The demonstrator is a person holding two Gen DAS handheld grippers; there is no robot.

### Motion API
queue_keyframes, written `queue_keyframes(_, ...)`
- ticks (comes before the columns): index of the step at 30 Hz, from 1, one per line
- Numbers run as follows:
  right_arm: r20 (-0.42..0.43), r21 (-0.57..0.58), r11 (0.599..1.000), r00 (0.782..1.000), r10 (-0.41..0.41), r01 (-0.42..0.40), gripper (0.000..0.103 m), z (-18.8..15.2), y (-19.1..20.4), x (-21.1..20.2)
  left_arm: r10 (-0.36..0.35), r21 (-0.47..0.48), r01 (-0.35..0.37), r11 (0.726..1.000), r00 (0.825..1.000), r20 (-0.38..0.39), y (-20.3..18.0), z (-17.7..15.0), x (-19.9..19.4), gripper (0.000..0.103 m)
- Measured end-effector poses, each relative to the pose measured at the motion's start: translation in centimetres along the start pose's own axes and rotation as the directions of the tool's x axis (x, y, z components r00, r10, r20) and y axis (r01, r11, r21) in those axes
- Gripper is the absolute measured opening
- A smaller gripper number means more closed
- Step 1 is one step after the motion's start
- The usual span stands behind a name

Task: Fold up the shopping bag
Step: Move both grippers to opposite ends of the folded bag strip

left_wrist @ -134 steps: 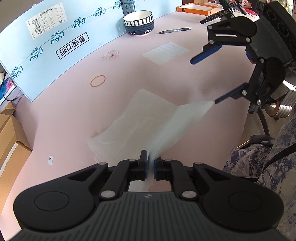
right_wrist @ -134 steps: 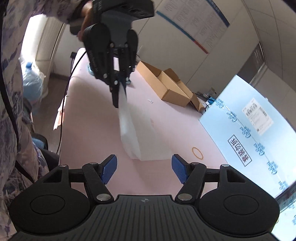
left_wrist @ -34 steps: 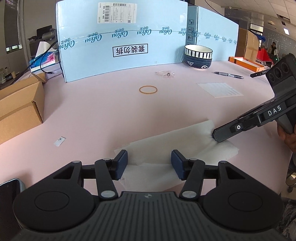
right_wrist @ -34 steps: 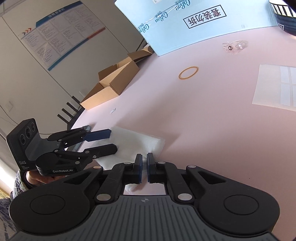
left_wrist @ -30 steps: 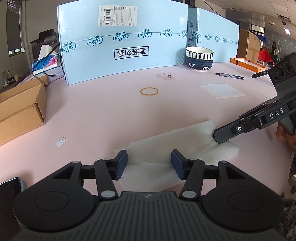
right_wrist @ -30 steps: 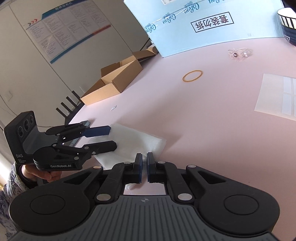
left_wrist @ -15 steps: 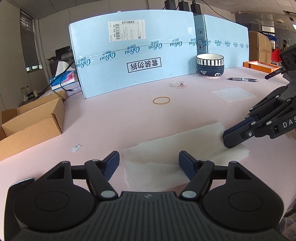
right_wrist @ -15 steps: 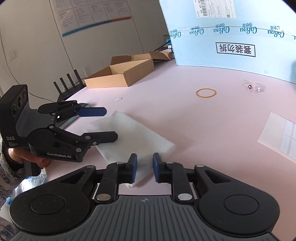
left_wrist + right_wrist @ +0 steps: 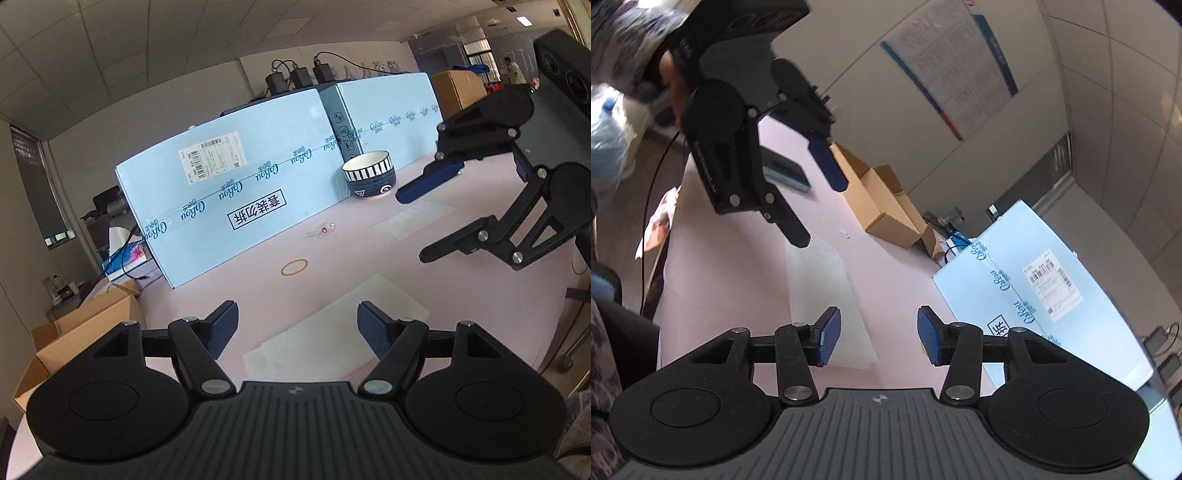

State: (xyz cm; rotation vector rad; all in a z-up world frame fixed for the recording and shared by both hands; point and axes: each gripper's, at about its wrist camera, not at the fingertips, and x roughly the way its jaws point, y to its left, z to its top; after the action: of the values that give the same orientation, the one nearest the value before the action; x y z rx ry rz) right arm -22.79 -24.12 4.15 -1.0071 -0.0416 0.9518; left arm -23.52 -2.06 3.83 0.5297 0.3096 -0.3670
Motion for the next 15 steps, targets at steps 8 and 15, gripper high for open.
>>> queue_keyframes(8,-0.105,-0.343,0.929,0.989,0.107,-0.137,0.042,-0.9,2.2,2.7,-0.056,0.428,0.115,0.896,0.987,-0.149,-1.9,-0.9,2.6,0.070)
queue_keyframes(15,-0.133,-0.462,0.869,0.982,0.131,-0.179,0.037,-1.0,3.0,3.9,-0.047,0.604,0.123,0.787,0.989,-0.141,-1.1,-2.8,4.1,0.070)
